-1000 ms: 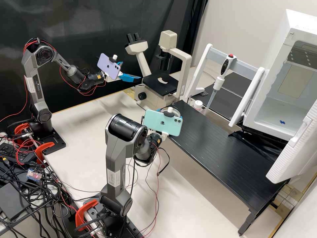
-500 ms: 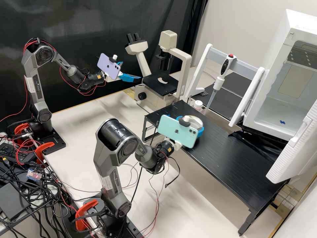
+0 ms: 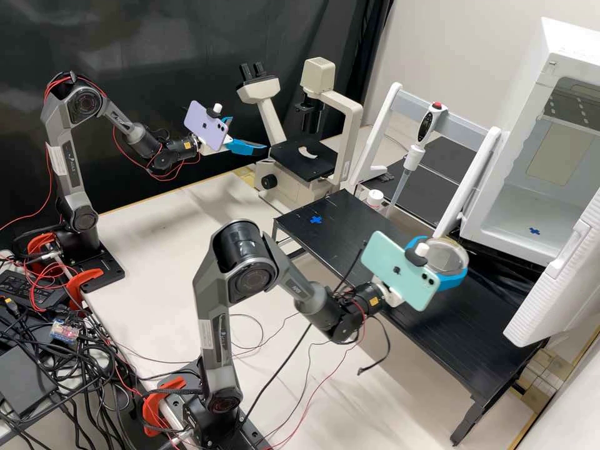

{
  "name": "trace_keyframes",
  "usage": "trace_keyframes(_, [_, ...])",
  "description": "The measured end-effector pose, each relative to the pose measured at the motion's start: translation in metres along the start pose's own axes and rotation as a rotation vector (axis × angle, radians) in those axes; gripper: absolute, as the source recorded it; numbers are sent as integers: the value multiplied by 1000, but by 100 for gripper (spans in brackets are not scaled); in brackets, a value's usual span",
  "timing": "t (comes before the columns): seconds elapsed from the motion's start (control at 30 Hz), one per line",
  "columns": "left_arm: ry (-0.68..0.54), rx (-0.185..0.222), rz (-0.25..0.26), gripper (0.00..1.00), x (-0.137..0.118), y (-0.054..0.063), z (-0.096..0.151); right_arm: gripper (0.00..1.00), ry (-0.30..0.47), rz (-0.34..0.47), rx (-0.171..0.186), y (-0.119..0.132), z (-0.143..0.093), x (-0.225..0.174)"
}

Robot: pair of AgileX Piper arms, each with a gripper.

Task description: Move the petri dish to the incubator

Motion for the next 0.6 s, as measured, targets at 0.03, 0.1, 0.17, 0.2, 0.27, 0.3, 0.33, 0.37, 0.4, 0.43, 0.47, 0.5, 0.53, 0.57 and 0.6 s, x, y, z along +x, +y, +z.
trace_keyframes(0.03, [0, 0, 0, 100, 0, 0, 0, 0, -9, 12, -3, 5, 1, 7])
trace_keyframes(0.1, [0, 0, 0, 100, 0, 0, 0, 0, -32, 26, -1, 13, 4, 23])
trace_keyframes(0.17, [0, 0, 0, 100, 0, 0, 0, 0, -51, 37, 15, 18, 6, 35])
trace_keyframes(0.2, [0, 0, 0, 100, 0, 0, 0, 0, -61, 37, 16, 23, 6, 45])
trace_keyframes(0.27, [0, 0, 0, 100, 0, 0, 0, 0, -81, 35, 14, 28, 7, 59])
trace_keyframes(0.3, [0, 0, 0, 100, 0, 0, 0, 0, -89, 33, 12, 29, 9, 65])
trace_keyframes(0.33, [0, 0, 0, 100, 0, 0, 0, 0, -95, 32, 9, 31, 10, 70])
trace_keyframes(0.37, [0, 0, 0, 100, 0, 0, 0, 0, -98, 35, 7, 34, 9, 77])
trace_keyframes(0.4, [0, 0, 0, 100, 0, 0, 0, 0, -115, 29, 9, 35, 11, 84])
trace_keyframes(0.43, [0, 0, 0, 100, 0, 0, 0, 0, -113, 33, 12, 37, 8, 91])
trace_keyframes(0.47, [0, 0, 0, 100, 0, 0, 0, 0, -121, 34, 17, 38, 8, 97])
trace_keyframes(0.5, [0, 0, 0, 100, 0, 0, 0, 0, -122, 34, 21, 38, 7, 105])
trace_keyframes(0.53, [0, 0, 0, 100, 0, 0, 0, 0, -134, 34, 30, 39, 7, 111])
trace_keyframes(0.57, [0, 0, 0, 100, 0, 0, 0, 0, -137, 35, 37, 39, 6, 119])
trace_keyframes(0.6, [0, 0, 0, 100, 0, 0, 0, 0, -145, 34, 45, 39, 6, 125])
